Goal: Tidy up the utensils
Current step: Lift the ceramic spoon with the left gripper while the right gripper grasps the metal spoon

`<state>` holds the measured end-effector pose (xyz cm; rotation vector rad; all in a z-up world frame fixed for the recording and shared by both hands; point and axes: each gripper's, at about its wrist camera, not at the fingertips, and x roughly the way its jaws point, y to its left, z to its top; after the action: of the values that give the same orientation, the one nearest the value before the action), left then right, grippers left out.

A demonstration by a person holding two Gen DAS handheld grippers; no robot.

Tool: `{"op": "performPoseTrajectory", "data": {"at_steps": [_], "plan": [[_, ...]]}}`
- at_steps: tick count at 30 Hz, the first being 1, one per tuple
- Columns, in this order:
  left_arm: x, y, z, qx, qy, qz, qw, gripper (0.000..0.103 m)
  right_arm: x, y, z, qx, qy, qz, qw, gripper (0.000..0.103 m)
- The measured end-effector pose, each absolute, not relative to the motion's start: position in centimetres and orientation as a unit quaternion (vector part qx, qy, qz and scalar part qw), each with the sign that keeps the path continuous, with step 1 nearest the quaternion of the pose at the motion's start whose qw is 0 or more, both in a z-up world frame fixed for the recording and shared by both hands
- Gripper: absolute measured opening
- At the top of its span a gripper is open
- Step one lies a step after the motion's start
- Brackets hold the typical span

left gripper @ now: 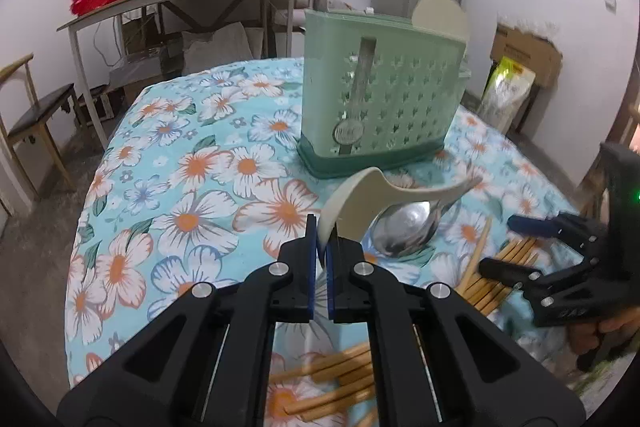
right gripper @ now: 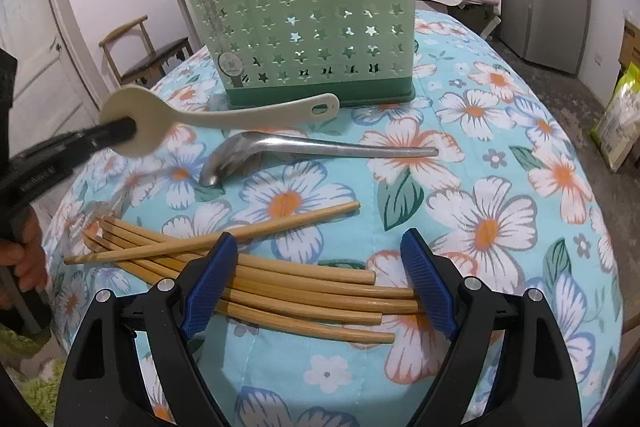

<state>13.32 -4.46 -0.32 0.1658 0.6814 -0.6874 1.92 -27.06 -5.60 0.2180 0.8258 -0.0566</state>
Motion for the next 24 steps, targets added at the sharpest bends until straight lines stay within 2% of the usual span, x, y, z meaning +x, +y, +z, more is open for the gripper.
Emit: {"op": "performPoseTrajectory", "data": {"at_steps": [6,10,16,24], "plan": [[12.7,-2.8,1.9,0.048,0.311,-0.318,0.894,0.003,1.7,-25.5,-4.1,0.034,0.389,-0.031,0.92,0.081],[12.4,-1.5,3.2,0.037,0.31,-0.305,0.9,0.003,1.9,-24.0,-2.8,-0.017,0.373,-0.024,0.927,0.075],[12.4,1.4,4.5,0.017,0.318,-0.271,0.908,0.003,1.7,-20.3,-1.5,-0.176,0.322,-0.012,0.93,0.074],[13.4,4.3,5.4,-0.005,0.316,-0.251,0.915,0.003,3.5,-17.8,-3.3,-0.323,0.32,-0.003,0.891,0.068]]}}
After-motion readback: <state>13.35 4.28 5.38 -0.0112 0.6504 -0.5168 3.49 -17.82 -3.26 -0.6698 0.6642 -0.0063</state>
